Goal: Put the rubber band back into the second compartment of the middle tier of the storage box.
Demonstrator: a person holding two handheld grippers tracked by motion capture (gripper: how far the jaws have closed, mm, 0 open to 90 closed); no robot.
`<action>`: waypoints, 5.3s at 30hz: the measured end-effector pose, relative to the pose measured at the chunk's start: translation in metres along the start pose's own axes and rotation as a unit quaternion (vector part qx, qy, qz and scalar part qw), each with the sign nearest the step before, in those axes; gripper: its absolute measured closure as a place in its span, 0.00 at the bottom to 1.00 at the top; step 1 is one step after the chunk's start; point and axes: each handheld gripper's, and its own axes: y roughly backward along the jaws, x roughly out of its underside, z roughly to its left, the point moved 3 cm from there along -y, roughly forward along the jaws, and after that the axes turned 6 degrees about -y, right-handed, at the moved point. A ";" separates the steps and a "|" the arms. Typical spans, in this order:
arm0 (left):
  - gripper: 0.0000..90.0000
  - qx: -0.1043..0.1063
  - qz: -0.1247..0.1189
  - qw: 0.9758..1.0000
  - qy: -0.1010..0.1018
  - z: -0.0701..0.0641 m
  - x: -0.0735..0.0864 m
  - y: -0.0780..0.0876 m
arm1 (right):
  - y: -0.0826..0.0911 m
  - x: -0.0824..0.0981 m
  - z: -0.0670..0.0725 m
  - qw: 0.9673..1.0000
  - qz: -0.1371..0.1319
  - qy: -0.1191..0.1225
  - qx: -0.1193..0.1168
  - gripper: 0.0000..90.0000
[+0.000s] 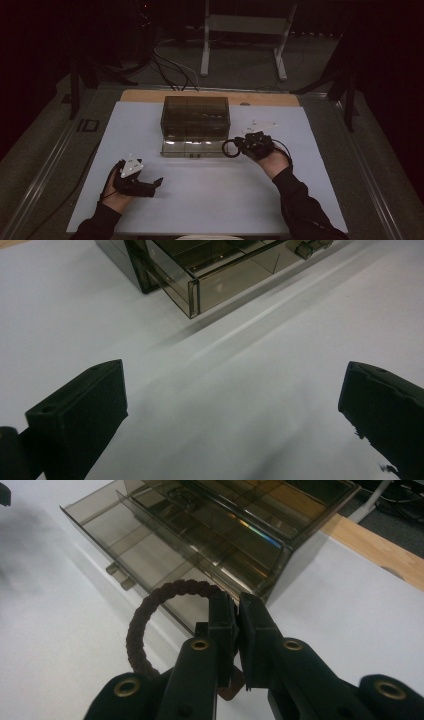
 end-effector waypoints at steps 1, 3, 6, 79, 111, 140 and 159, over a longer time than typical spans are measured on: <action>0.01 0.000 0.000 1.000 0.000 0.000 0.000 0.000 | -0.001 -0.001 0.001 1.000 -0.001 0.000 -0.002 0.95; 0.01 -0.001 0.000 1.000 -0.001 0.000 0.000 0.000 | -0.003 -0.004 0.004 1.000 -0.003 0.001 -0.004 0.95; 0.01 0.000 0.000 1.000 -0.002 0.000 0.000 0.000 | -0.007 -0.008 0.009 1.000 -0.007 0.002 -0.010 0.95; 0.01 0.008 -0.002 1.000 -0.002 -0.001 0.000 0.000 | -0.121 -0.036 0.041 0.999 0.038 0.000 -0.028 0.95; 0.01 0.010 -0.004 1.000 -0.001 -0.001 0.000 0.000 | -0.128 -0.033 0.056 0.998 0.045 0.013 -0.039 0.78; 0.01 0.010 -0.002 1.000 -0.002 -0.001 0.000 0.000 | -0.067 -0.039 0.032 0.995 -0.021 -0.040 -0.086 0.02; 0.01 0.010 0.001 1.000 -0.004 -0.001 0.000 0.000 | -0.026 -0.011 -0.012 0.997 -0.042 -0.060 -0.029 0.02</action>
